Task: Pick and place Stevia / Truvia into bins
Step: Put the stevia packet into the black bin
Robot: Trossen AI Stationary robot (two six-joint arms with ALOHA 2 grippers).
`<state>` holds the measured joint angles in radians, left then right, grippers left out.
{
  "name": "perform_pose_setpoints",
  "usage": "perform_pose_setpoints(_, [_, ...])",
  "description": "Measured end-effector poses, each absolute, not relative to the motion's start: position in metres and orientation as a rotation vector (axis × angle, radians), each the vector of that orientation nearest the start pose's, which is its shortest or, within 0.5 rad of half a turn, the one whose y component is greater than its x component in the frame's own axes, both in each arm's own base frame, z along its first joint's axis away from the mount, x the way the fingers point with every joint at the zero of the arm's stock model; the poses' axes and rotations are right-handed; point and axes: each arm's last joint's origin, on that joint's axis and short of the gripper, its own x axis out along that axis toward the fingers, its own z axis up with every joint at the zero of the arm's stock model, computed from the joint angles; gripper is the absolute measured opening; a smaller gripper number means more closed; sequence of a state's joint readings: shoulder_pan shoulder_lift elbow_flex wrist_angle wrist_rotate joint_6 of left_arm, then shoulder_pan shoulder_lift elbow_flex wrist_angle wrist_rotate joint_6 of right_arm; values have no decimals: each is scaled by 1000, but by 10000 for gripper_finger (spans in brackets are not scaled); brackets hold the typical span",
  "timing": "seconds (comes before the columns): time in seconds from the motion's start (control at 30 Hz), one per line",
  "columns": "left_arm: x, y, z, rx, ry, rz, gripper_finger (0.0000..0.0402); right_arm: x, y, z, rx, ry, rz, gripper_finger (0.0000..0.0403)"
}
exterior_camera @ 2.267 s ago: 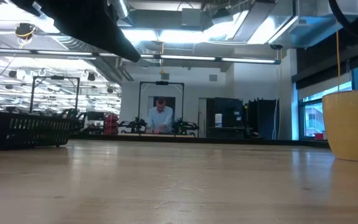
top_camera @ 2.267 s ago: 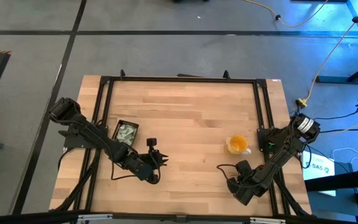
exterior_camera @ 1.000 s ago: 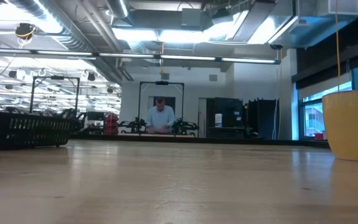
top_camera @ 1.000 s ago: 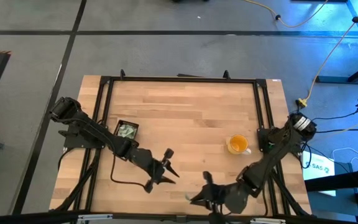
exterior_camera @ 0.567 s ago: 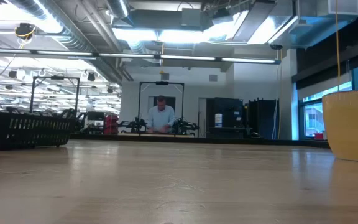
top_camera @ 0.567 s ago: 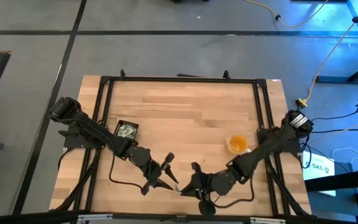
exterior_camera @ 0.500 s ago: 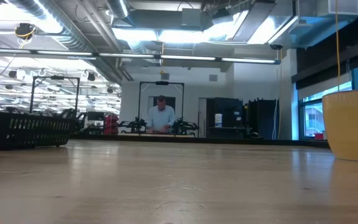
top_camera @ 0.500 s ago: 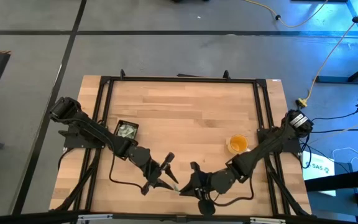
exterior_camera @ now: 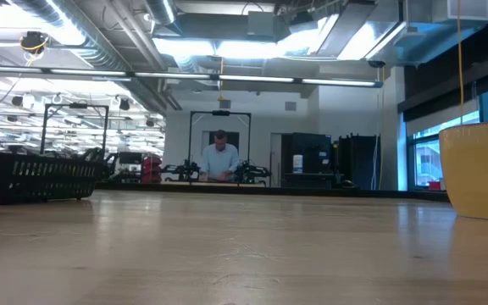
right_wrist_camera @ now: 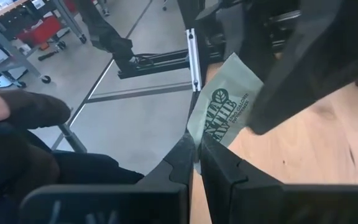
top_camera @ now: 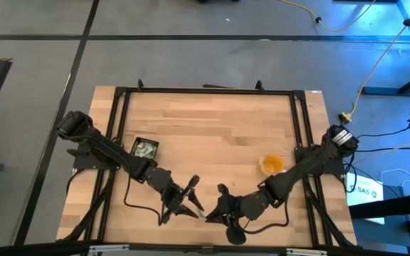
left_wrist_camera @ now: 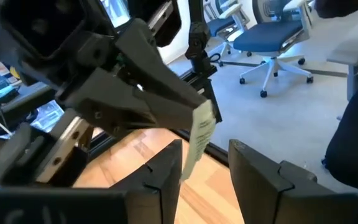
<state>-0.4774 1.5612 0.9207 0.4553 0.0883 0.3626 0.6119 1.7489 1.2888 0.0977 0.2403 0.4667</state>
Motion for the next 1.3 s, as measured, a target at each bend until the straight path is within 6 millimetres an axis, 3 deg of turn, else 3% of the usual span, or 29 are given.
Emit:
perform_pose_setpoints(0.77, [305,-161,251,413,73,-605,6,335,223,273,246,409,282,30])
perform_pose_setpoints(1.03, [303,-159,242,439,179,-573,9,329,217,257,205,585,224,96])
perform_pose_setpoints(1.17, [300,-152,228,490,362,-418,6,319,209,241,290,781,95,124])
perform_pose_setpoints(1.3, [290,-140,210,599,611,-78,7,310,202,231,351,919,-29,134])
